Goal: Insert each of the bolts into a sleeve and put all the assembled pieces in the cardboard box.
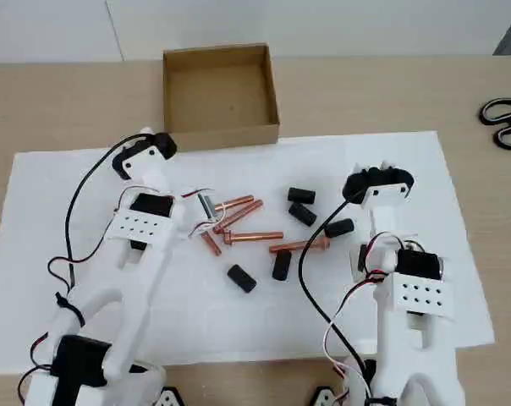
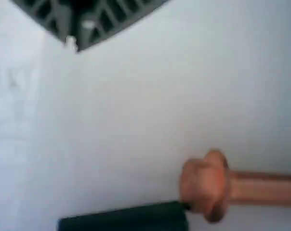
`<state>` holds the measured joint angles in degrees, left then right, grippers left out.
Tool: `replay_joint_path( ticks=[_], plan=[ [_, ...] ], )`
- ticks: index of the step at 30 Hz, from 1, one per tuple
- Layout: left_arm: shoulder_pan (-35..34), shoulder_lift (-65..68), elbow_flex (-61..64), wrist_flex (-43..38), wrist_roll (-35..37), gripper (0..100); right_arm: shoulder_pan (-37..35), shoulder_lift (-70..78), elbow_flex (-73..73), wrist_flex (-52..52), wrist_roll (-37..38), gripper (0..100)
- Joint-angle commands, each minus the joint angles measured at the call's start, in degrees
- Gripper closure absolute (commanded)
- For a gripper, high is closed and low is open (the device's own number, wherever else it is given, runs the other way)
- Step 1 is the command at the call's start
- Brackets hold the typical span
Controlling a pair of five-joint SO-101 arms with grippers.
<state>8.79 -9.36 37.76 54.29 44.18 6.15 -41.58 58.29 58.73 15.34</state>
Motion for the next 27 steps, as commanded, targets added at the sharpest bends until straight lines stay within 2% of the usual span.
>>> replay_joint_path(
  ticks=[1, 4, 10, 15, 21, 27],
  plan=[
    [-0.18, -0.35, 1.45, -3.78, 0.88, 85, 0.48, 0.04, -2.81, -0.84, -0.70, 99.5],
    [-0.09, -0.35, 4.00, -6.59, 0.88, 85, 0.48, 0.04, -2.81, -0.84, -0.70, 99.5],
    [-0.26, 0.09, 4.53, -6.95, 0.88, 85, 0.48, 0.04, -2.81, -0.84, -0.70, 99.5],
    [-0.35, 10.02, 0.57, -6.59, 0.88, 85, 0.48, 0.04, -2.81, -0.84, -0.70, 99.5],
    [-0.35, 19.96, -12.35, 3.87, 0.88, 86, 0.57, -0.04, -2.90, 0.40, -0.70, 99.5],
    [-0.62, 23.91, -17.01, 4.92, 0.88, 87, 0.57, -0.04, -2.90, 0.40, -0.70, 99.5]
  ],
)
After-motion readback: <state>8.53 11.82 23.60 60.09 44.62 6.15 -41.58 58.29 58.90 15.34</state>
